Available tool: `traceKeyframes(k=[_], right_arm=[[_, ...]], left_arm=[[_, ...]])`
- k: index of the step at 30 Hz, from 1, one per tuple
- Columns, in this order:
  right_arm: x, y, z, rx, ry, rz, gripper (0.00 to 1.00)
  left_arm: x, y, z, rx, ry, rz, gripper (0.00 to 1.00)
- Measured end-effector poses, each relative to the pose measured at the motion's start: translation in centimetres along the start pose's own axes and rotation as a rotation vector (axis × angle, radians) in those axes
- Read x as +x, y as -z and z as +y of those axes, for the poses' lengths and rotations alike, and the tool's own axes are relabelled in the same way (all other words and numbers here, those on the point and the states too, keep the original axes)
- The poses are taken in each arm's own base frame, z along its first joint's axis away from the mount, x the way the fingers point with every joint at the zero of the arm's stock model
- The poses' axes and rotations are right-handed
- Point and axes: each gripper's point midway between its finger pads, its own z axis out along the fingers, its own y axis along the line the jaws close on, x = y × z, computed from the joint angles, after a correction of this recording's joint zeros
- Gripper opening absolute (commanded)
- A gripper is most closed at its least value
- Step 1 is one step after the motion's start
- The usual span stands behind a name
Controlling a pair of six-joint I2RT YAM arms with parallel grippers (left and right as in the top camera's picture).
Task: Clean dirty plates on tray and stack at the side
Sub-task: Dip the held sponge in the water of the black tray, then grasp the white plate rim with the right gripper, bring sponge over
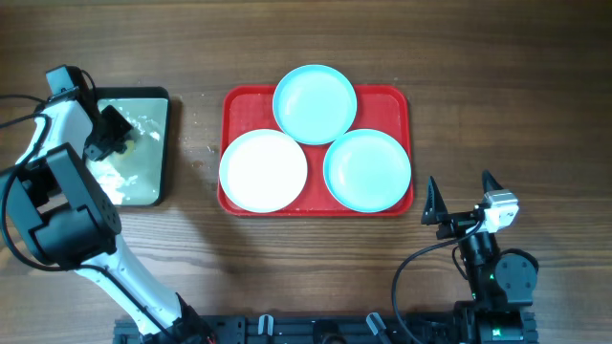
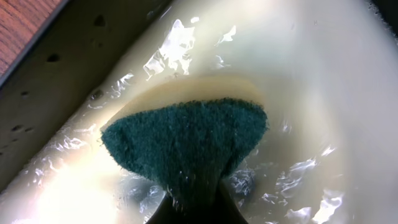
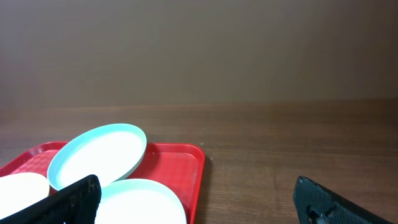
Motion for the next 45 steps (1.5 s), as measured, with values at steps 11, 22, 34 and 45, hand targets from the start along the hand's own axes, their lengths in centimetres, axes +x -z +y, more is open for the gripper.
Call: traceKeyframes(k=[11,22,34,45], right_arm=[[0.0,0.0,0.0,0.0,0.0,0.0,1.0],[0.0,0.0,0.0,0.0,0.0,0.0,1.0],[0.0,0.0,0.0,0.0,0.0,0.0,1.0],[-7.7,1.5,3.3,-0.216,-0.236,-0.29,1.0]], left_arm=[[-3.0,15.2,-3.1,0.244,0.019,-0.251,0.04],[1.0,8.2,-2.3,0.19,0.04,-0.039,0.04],[2.5,9.0,-1.7,0.173,0.042,0.005,0.04],[11.4,27.8,-11.9,0.551,-0.285,-0.082,0.04]])
